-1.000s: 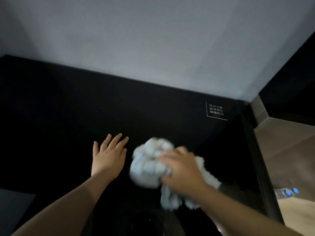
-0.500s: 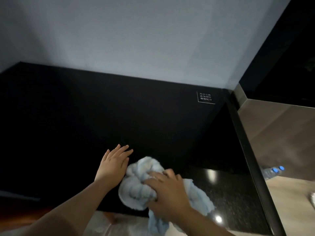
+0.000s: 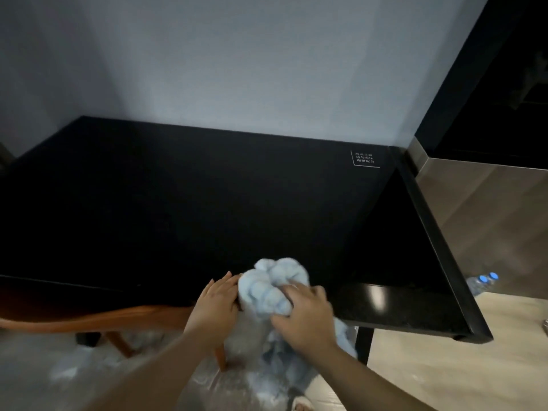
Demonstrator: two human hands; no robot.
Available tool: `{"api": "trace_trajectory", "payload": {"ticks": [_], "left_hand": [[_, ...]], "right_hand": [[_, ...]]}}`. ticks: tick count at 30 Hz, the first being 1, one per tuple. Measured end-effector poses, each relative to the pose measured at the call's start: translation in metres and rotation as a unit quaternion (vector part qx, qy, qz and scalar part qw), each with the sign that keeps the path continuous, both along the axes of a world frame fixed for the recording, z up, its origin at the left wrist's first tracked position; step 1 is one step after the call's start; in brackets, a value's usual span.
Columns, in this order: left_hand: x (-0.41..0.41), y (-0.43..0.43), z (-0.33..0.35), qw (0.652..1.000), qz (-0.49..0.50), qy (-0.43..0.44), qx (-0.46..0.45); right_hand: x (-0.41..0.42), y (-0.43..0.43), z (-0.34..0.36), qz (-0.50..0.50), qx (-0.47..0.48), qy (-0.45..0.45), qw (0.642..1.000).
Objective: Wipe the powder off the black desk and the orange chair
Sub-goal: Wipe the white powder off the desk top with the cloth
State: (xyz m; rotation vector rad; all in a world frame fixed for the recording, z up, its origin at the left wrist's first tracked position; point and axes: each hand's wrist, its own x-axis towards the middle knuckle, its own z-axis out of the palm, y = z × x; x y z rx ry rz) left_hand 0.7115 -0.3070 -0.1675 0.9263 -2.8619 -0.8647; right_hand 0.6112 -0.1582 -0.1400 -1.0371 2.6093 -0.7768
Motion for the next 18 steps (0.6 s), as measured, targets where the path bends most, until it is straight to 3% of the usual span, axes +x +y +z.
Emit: {"api": "trace_trajectory", "payload": {"ticks": [2,3,5,8,11,14,18], "left_hand": [[0.007,0.000,0.005,0.998,0.022,0.042,0.047],[0.010,-0.001,0.008,0.999,0.009,0.034,0.037],[0.014,-0.008,0.009,1.000,-0.007,0.009,0.009],[0.010,-0.022,0.012,1.000,-0.010,-0.001,-0.003],[-0.003,-0.034,0.016,0.999,-0.007,-0.016,-0.045],[-0.019,-0.050,0.017,0.995,0.003,-0.049,-0.081],[-0.042,-0.082,0.018,0.990,0.044,-0.099,-0.091]], "right_hand": [[0.001,-0.009,0.009,-0.041,-0.115,-0.229,0.966],[-0.006,-0.010,0.011,-0.074,-0.168,-0.255,0.949],[-0.030,-0.010,0.017,-0.126,-0.174,-0.144,0.966],[-0.066,0.002,0.015,-0.209,0.039,0.023,0.977],[-0.066,0.007,-0.004,-0.192,0.160,0.020,0.968],[-0.066,-0.013,-0.022,-0.118,0.169,0.031,0.978],[-0.122,-0.036,-0.020,-0.211,0.168,0.040,0.962]]}}
